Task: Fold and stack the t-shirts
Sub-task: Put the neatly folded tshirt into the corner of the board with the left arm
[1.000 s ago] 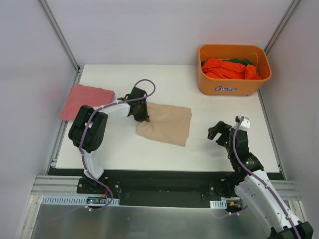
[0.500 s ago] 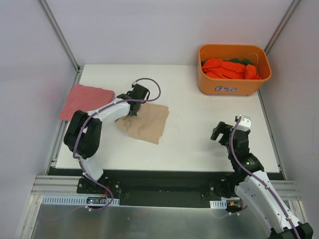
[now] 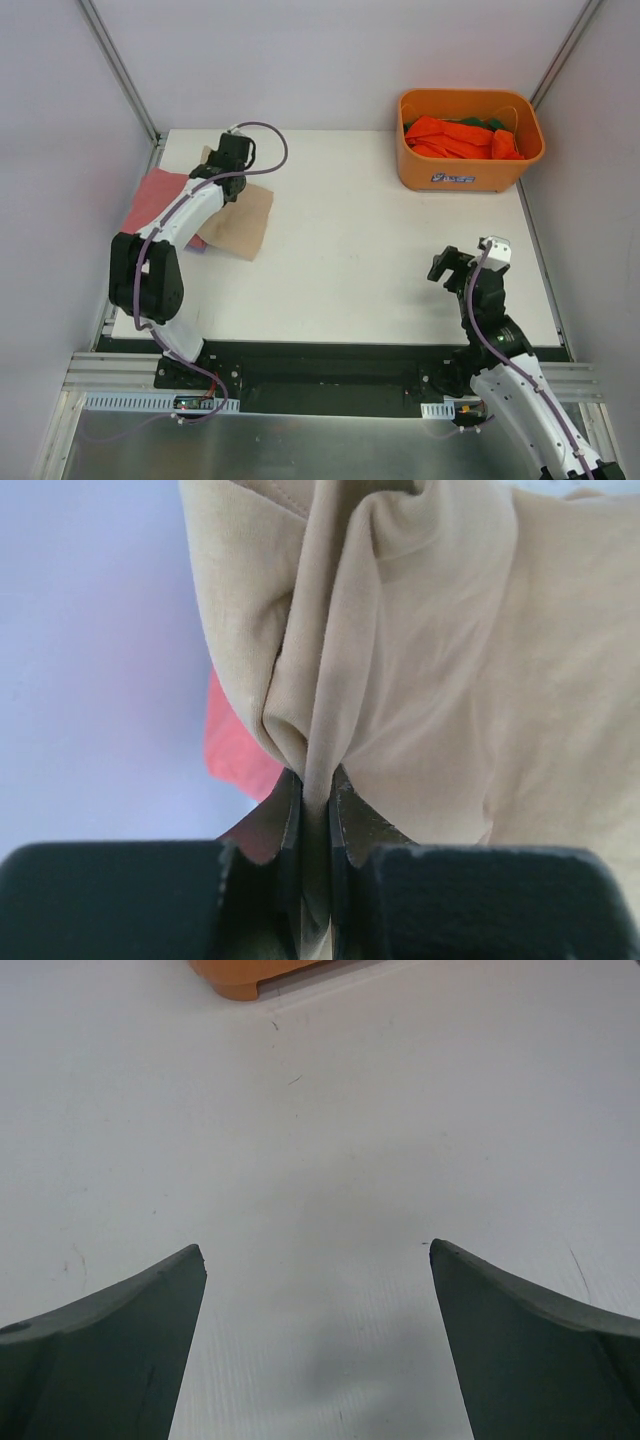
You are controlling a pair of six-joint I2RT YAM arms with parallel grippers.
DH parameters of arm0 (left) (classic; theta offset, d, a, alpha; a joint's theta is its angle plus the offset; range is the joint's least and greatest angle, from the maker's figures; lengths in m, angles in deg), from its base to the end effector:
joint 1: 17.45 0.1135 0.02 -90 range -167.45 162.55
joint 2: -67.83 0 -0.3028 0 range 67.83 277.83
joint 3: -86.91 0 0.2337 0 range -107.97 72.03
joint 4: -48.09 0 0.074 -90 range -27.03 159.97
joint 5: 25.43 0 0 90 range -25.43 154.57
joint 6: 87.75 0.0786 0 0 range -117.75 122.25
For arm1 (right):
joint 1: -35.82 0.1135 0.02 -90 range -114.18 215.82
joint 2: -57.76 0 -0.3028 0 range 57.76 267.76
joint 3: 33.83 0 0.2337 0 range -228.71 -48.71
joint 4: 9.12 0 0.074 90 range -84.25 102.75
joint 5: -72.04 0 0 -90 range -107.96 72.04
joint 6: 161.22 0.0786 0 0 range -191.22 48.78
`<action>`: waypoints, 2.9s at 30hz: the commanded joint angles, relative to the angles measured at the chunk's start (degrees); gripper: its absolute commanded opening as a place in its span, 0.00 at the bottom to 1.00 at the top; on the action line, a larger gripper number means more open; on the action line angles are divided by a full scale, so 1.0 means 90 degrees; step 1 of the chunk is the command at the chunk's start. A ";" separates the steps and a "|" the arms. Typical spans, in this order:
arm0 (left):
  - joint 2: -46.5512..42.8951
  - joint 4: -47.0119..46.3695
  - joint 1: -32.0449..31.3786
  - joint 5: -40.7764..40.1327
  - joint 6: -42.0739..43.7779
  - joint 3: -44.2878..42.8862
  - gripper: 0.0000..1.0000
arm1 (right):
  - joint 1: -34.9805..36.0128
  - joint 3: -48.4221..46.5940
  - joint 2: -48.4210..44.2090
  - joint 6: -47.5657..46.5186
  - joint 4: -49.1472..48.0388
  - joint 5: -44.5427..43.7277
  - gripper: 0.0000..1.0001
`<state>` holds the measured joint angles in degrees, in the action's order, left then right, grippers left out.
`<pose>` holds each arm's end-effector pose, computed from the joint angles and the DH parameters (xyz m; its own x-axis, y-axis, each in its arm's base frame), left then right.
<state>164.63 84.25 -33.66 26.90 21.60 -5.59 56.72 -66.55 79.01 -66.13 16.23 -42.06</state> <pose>0.3903 -0.0635 0.3083 -0.6626 0.4658 -0.5865 -0.0063 0.7796 0.6263 0.1126 0.0087 0.2348 -0.2193 0.0030 -0.9757 0.0644 0.9979 -0.0114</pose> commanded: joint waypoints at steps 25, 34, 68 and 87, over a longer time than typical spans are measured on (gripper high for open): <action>-0.2620 -0.0382 0.0238 0.0172 0.1297 -0.0554 0.00 | -0.0009 0.0176 0.0109 0.0187 -0.0383 -0.0809 0.96; -0.2552 -0.0372 0.0521 0.0620 0.1336 -0.0497 0.00 | -0.0018 0.0137 0.0197 0.0236 -0.0295 -0.0926 0.96; 0.1052 -0.0421 0.2455 0.1334 0.0594 -0.1150 0.00 | -0.0009 -0.0029 0.0763 0.0285 -0.0168 -0.1365 0.96; -0.1944 -0.0070 0.2572 0.3147 -0.2118 -0.1141 0.99 | -0.0018 0.0030 0.0559 0.0792 0.0066 -0.1365 0.96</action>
<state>156.21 82.02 -10.27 45.59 14.74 -14.40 56.70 -64.98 85.81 -61.41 16.56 -53.51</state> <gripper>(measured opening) 0.990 0.964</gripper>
